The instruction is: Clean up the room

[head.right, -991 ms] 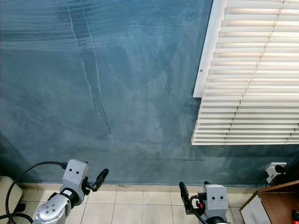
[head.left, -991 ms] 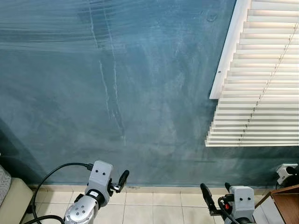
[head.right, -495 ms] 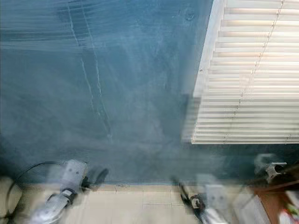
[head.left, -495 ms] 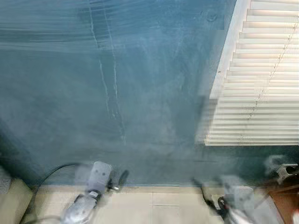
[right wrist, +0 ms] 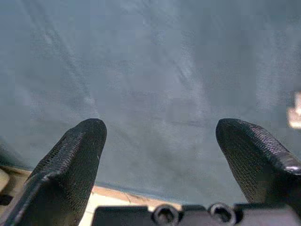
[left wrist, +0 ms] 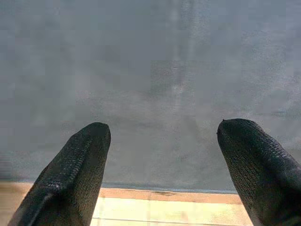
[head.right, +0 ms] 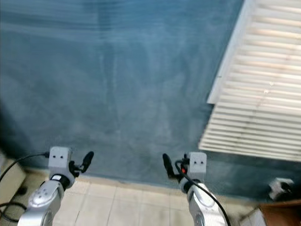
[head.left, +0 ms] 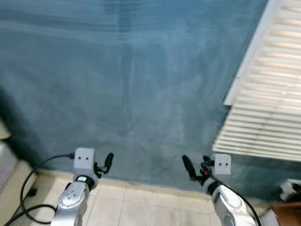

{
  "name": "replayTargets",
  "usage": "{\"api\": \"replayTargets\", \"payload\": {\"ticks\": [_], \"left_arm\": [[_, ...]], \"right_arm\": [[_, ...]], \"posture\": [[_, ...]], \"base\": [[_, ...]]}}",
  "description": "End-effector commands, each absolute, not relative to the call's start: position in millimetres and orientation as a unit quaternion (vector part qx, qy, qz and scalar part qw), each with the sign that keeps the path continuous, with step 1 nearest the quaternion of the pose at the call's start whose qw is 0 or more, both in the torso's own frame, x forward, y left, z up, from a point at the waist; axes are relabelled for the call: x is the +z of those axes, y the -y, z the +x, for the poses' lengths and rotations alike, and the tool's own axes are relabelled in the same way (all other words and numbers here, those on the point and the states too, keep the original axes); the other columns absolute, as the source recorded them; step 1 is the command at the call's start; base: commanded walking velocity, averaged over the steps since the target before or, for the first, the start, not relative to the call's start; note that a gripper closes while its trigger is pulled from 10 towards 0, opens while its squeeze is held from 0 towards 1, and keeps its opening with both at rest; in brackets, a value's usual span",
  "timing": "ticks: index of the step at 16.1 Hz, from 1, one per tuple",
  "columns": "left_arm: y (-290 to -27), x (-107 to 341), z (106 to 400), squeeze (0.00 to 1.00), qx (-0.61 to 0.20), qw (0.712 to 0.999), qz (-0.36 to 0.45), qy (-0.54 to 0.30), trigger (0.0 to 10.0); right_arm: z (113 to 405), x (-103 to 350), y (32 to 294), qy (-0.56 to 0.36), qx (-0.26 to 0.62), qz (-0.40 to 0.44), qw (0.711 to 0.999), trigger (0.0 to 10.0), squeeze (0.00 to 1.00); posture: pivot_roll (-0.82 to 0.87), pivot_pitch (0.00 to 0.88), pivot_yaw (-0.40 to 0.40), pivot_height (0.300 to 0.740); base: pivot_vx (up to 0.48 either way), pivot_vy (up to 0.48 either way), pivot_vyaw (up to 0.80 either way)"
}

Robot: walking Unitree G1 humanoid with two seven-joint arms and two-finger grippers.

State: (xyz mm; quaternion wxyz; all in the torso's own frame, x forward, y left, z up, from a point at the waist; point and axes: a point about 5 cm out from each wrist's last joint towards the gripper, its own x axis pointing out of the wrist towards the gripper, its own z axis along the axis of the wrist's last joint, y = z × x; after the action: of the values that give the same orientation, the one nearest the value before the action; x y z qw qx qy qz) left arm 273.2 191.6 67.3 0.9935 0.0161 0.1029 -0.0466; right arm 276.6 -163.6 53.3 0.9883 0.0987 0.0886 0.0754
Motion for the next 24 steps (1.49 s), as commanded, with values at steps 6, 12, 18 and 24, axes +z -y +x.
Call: {"api": "replayTargets", "payload": {"ticks": [6, 12, 18, 24], "left_arm": [[-172.8, 69.2, 298.0, 0.00, -0.136, 0.981, 0.069, -0.121, 10.0], [-158.1, 54.7, 292.3, 0.00, -0.076, 0.989, 0.005, -0.125, 10.0], [-175.2, 56.8, 287.5, 0.00, -0.026, 0.993, 0.021, -0.113, 10.0], [-172.1, 62.9, 283.5, 0.00, -0.020, 0.996, 0.014, -0.088, 10.0]], "right_arm": [[259.1, 40.8, 187.5, -0.084, -0.028, 0.076, 0.993, 10.0, 0.00], [252.1, 43.3, 187.8, -0.084, 0.018, 0.077, 0.993, 10.0, 0.00], [272.5, 48.1, 182.8, -0.085, 0.055, 0.062, 0.993, 10.0, 0.00], [281.8, 48.1, 173.2, -0.085, 0.102, 0.073, 0.988, 10.0, 0.00]], "posture": [[-0.06, 0.000, 0.063, 0.740], [-0.08, 0.000, 0.017, 0.740], [0.01, 0.000, -0.040, 0.740], [0.03, 0.000, -0.061, 0.740]], "base": [[0.000, -0.077, 0.59], [0.225, -0.266, 0.51], [0.065, -0.045, 0.58], [0.000, 0.000, 0.57]]}}
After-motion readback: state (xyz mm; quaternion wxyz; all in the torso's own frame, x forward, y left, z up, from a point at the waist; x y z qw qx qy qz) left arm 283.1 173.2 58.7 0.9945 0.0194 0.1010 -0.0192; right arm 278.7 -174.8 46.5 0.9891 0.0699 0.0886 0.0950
